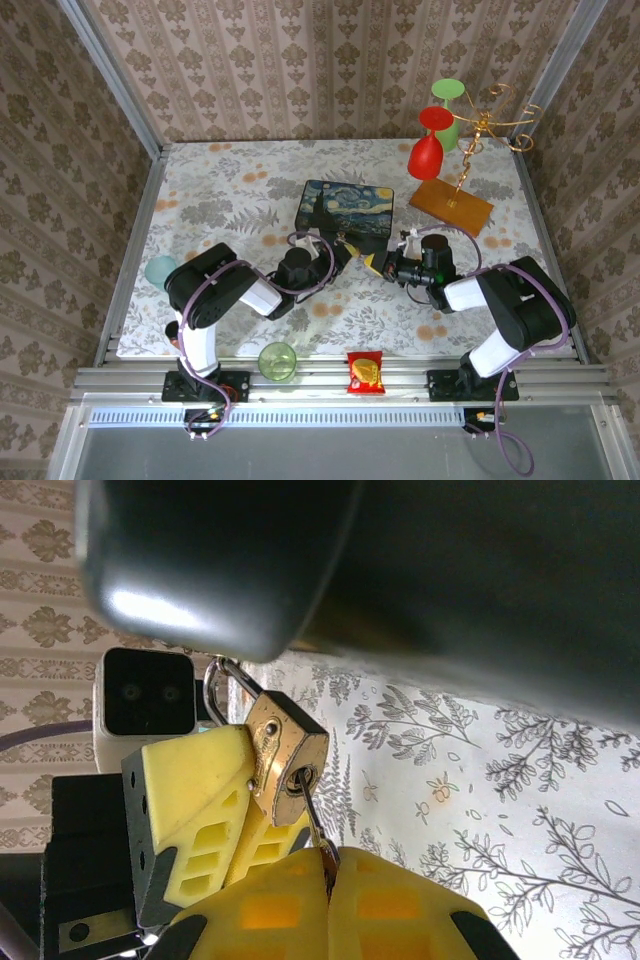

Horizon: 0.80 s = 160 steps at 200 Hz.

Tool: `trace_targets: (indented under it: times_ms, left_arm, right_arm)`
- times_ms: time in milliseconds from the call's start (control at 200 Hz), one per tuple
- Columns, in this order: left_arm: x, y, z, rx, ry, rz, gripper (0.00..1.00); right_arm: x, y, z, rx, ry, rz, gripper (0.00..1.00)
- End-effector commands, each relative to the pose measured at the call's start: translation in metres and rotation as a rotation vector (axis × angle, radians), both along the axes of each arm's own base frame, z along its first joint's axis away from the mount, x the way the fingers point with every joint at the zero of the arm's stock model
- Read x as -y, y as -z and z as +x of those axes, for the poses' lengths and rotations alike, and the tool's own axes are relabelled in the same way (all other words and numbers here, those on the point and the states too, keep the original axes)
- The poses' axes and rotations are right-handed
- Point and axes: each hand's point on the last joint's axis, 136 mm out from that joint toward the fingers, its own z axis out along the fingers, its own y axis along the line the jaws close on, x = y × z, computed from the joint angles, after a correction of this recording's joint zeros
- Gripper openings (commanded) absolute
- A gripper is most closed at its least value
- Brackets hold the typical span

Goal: Unlock a padlock with a key

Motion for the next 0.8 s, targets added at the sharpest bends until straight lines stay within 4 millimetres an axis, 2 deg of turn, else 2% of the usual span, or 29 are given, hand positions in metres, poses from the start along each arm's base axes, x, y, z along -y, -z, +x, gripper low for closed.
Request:
trace_targets:
  times_ms: [0,235,520,675,795]
  left_arm:
    - [0.032,-0.066,-0.030,0.090,0.169,-0.171,0.00]
    - [0.037,-0.097,-0.038,0.130,0.215,-0.231,0.00]
    - [0.046,-0.102,-0.041,0.127,0.261,-0.250,0.00]
    - [0.045,-0.111,-0.045,0.152,0.277,-0.259,0.00]
    - [0.048,-0.108,-0.046,0.138,0.300,-0.258,0.00]
  right_arm:
    - [-0.008,-0.035,0.010,0.114,-0.035,0.064,0.00]
    - [-0.008,-0.030,0.014,0.091,-0.096,0.077,0.00]
    - [0.002,-0.025,0.027,0.054,-0.083,0.081,0.00]
    - [-0.001,-0.023,0.032,0.008,-0.111,0.093,0.00]
    - [-0.001,-0.021,0.032,-0.010,-0.112,0.094,0.00]
